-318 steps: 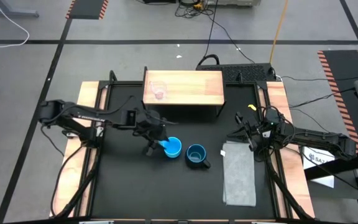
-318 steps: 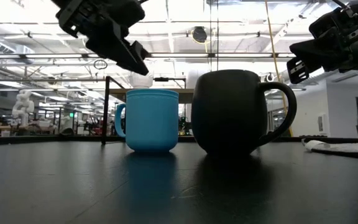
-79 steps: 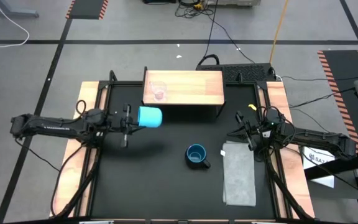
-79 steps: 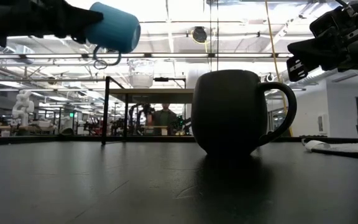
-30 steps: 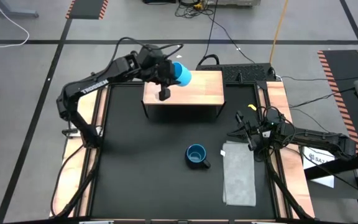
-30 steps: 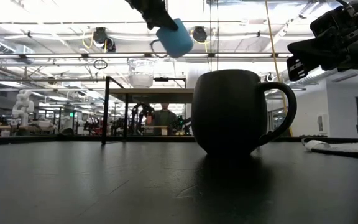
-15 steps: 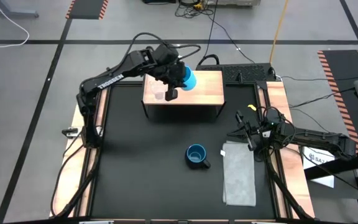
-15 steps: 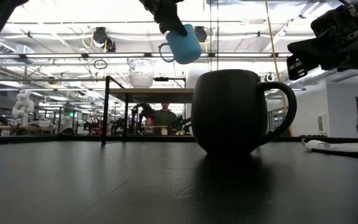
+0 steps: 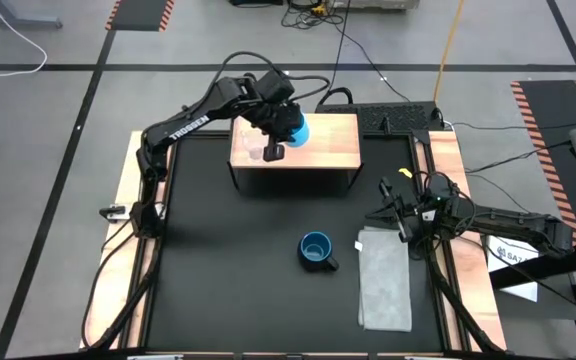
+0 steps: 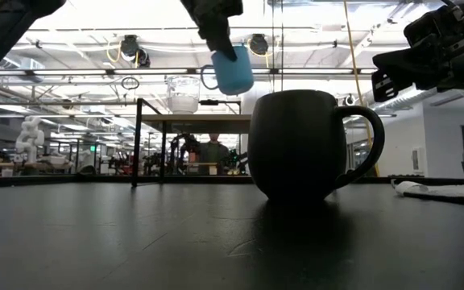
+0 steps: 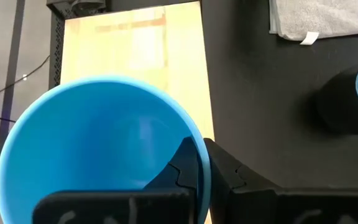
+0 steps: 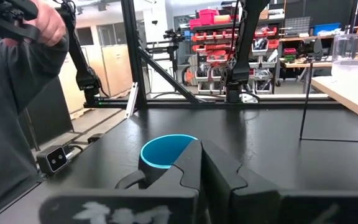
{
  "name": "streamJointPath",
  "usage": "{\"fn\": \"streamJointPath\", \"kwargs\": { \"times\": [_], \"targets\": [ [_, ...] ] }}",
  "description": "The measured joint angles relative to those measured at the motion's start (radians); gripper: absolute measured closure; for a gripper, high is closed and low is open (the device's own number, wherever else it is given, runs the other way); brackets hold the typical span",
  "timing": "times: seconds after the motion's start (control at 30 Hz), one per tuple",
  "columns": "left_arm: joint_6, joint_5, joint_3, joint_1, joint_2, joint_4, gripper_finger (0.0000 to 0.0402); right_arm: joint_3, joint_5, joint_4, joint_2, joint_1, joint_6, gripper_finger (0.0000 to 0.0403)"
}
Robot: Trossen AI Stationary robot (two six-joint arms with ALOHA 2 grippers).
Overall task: Stack small to large cups/mugs on shelf
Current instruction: Put the light blue mug on the shelf
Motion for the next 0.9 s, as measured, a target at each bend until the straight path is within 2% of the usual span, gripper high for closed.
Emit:
{"fn": "streamJointPath", "kwargs": {
  "times": [0.43,0.9],
  "targets": [
    [0.031,0.019,0.000,-0.025,0.027,0.029,0.0394,0.000,0.000,0.000,0.000,0.000,-0.007,0.0403],
    [0.053,-0.011,-0.001,-0.022,0.100,-0.028,0.0394,0.000,0.000,-0.001,0.000,0.000,-0.007,0.0403]
  ]
}}
